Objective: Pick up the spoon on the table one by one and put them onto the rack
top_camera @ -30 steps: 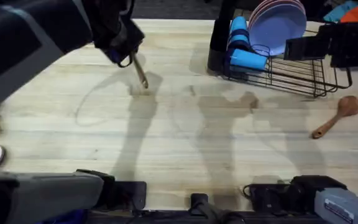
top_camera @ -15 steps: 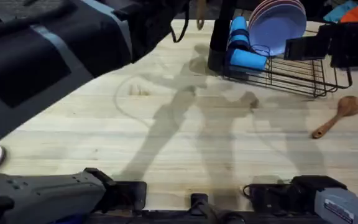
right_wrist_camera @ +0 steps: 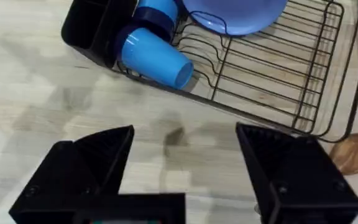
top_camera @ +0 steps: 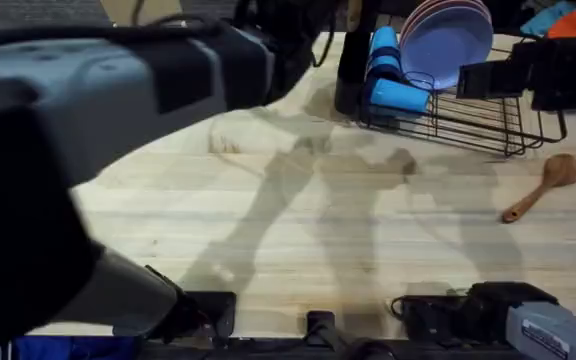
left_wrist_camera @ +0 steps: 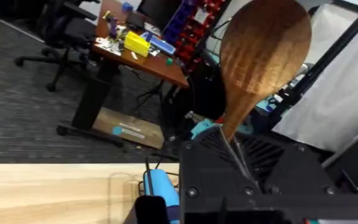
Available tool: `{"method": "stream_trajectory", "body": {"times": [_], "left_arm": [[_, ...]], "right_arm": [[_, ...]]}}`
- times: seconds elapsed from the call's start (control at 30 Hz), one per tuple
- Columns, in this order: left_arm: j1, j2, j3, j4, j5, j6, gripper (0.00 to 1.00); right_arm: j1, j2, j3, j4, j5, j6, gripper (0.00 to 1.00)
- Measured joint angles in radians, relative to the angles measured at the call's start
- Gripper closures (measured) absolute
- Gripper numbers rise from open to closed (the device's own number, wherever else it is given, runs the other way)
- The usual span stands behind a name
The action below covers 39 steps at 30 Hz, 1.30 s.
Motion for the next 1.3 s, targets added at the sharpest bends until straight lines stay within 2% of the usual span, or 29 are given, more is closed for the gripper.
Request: {"method": "stream_trajectory", "body": {"times": [0.13, 0.17, 0.33, 0.6, 0.73, 1.03, 1.3], "left_arm": [[-0.015, 0.074, 0.0, 0.104, 0.003, 0.0, 0.957], [-0.023, 0.152, 0.0, 0.202, 0.003, 0.0, 0.957], [-0.022, 0.209, 0.0, 0.254, 0.003, 0.013, 0.957], [-0.022, 0.287, 0.0, 0.343, -0.002, 0.093, 0.957], [-0.022, 0.3, 0.0, 0.331, -0.002, 0.108, 0.956], [-0.022, 0.3, 0.0, 0.124, -0.002, 0.126, 0.957], [-0.022, 0.3, 0.0, 0.082, -0.002, 0.146, 0.956]], "right_arm": [[0.0, 0.0, 0.0, 0.0, 0.0, 0.0, 0.007], [0.0, 0.0, 0.0, 0.003, 0.0, 0.0, 0.007], [0.0, 0.0, 0.0, 0.019, 0.0, 0.0, 0.007], [0.0, 0.0, 0.0, 0.023, 0.0, 0.0, 0.007], [0.0, 0.0, 0.0, 0.031, 0.0, 0.0, 0.007], [0.0, 0.0, 0.0, 0.034, 0.0, 0.0, 0.007], [0.0, 0.0, 0.0, 0.034, 0.0, 0.0, 0.007]]}}
